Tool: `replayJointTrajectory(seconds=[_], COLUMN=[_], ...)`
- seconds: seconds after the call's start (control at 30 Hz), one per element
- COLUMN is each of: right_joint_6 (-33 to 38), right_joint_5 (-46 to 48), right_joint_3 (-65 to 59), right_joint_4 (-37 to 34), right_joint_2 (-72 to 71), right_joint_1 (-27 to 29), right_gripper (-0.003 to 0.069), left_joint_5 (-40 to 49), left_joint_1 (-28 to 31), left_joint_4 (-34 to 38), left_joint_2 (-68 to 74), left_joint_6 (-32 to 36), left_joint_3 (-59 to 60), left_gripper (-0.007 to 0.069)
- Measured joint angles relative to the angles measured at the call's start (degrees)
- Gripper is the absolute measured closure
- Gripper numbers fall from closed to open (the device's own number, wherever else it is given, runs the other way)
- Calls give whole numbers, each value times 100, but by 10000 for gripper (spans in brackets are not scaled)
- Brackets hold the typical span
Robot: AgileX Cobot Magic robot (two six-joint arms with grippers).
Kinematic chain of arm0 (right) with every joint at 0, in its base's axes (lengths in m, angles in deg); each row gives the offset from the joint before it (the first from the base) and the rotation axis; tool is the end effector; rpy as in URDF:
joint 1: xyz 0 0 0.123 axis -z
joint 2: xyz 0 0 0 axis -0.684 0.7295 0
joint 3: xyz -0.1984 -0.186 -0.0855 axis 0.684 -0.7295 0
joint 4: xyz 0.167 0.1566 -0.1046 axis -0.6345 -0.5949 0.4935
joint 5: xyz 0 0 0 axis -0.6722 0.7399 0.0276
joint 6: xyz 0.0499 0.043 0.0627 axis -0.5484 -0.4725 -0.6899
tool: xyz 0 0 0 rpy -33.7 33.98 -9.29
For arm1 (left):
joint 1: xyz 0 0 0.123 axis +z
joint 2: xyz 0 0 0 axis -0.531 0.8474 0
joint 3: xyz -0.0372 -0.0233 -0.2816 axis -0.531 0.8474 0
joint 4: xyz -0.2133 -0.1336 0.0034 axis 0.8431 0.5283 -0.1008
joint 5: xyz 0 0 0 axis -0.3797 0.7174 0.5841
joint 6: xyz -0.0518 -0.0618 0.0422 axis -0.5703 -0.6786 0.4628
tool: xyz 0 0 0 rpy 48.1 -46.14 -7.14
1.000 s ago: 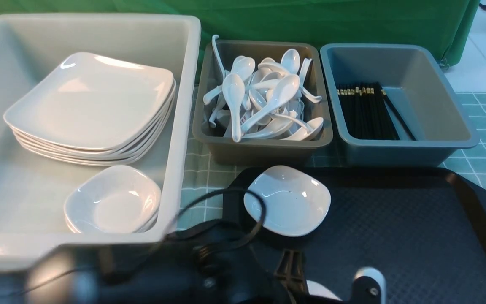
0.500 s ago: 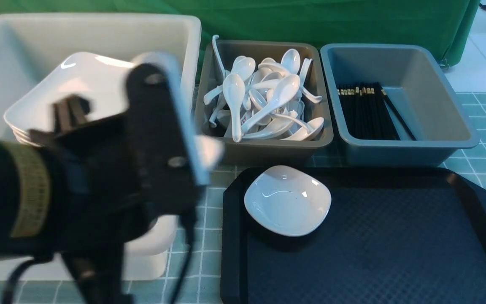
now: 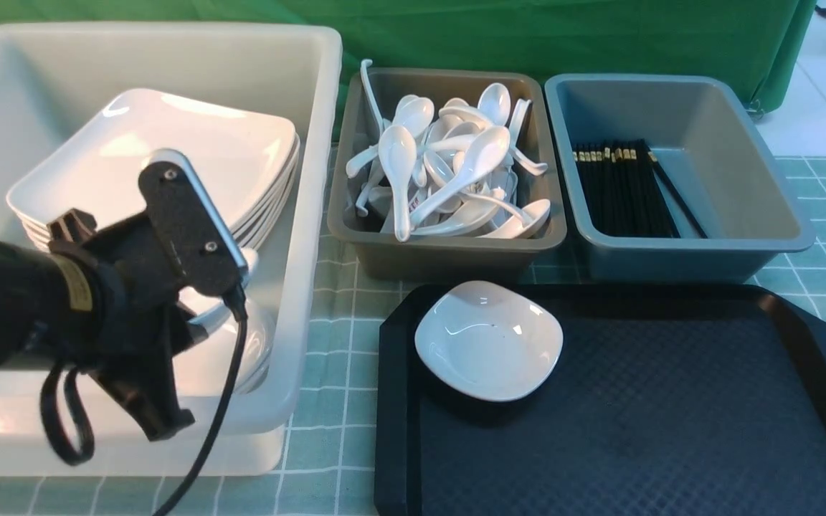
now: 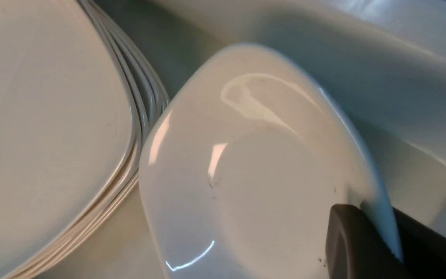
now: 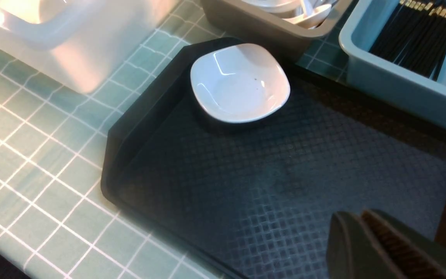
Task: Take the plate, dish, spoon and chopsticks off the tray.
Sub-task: Use the left arm to put the small plate into the large storage box on the left
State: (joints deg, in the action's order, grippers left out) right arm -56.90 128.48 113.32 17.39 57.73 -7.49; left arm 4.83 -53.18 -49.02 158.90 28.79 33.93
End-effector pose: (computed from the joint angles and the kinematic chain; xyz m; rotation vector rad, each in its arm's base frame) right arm 0.0639 0.0463 0.3951 -0.6538 1.9669 0.3861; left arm 0.2295 -0.0767 0.2726 1.3114 2.0942 0.3350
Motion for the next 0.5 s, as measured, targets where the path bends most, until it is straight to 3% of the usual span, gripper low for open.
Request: replayJointTrajectory(seconds=[0.2,0.5], right_joint_6=[13,272], right_joint_5=[0,17], right_joint_3=[0,0], right_joint_4=[-68,-408], right_joint_2=[0,0], right_joint_1=[0,0], right_gripper=[590,589], left_joint_5=[10,-169], left_joint_1=[171,171], left_joint_4=[-99,-35], left_joint_2=[574,674], left_joint_6=[51,110], left_joint_3=[0,-73], left_gripper=[592,347])
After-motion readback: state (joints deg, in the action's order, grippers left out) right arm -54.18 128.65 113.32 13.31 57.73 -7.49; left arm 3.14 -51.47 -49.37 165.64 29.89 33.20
